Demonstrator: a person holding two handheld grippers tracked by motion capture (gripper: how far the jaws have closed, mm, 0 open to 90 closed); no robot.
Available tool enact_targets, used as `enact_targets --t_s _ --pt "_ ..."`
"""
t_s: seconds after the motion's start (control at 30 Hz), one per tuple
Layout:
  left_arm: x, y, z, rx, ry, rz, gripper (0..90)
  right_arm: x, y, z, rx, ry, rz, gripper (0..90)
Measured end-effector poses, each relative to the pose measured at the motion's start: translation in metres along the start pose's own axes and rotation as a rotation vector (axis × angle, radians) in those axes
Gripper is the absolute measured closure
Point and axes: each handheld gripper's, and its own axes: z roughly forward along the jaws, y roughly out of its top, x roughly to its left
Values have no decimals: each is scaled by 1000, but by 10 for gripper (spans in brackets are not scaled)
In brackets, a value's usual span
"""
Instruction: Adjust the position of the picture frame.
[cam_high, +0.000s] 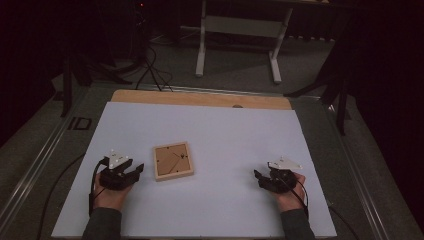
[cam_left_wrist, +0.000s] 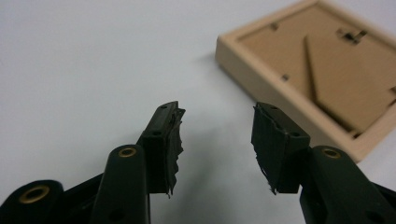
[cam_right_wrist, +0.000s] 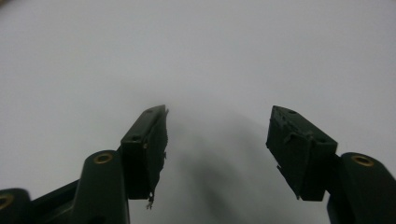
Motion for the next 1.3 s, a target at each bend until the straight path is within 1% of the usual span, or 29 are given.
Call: enact_targets --t_s 0.03,0.1,0.13,0.17,0.2,0.23,0.27,0.33,0.43,0.6,0.73,0.8,0.83,0.93,1.03,1.1,1.17,1.23,1.3 --pt "0 0 0 0 0 0 513 0 0 0 0 0 0 381" --pt "1 1 -4 -33 -29 -36 513 4 2 -2 -22 10 -19 391" --pt "1 1 -4 -33 -29 -36 516 4 2 -2 -22 10 -19 391" --pt "1 1 -4 -33 -29 -36 516 6 2 -2 -30 17 -30 391" --pt "3 2 -6 -62 -55 -76 516 6 2 -2 -30 17 -30 392" --pt "4 2 -7 -73 -58 -90 508 8 4 -4 -51 27 -42 392" --pt "5 2 -8 -83 -67 -101 506 8 5 -5 -59 28 -51 392" --pt "6 3 -9 -91 -66 -106 507 10 5 -6 -67 31 -60 392" --pt "5 3 -11 -90 -48 -88 520 12 6 -6 -73 36 -68 392" --pt "3 6 -10 -95 -59 -73 521 14 7 -10 -97 61 -61 395" --pt "2 8 -7 -89 -54 -54 528 17 10 -11 -114 76 -67 403" --pt "2 9 -7 -90 -53 -54 532 19 11 -13 -127 83 -73 405" --pt "4 9 -7 -93 -52 -65 536 20 12 -14 -138 93 -71 410" --pt "5 9 -6 -100 -43 -80 552 22 14 -15 -150 96 -71 413" --pt "4 11 -5 -101 -34 -77 578 25 14 -16 -156 96 -75 420" --pt "1 13 -4 -92 -28 -56 601 27 15 -17 -164 96 -80 428" --pt "-2 16 -3 -93 -15 -22 624 29 17 -18 -171 99 -84 434" --pt "-6 20 0 -102 -17 -18 640 32 18 -18 -174 103 -87 441" --pt "-7 22 3 -101 -17 -16 657 34 19 -18 -180 105 -91 447"
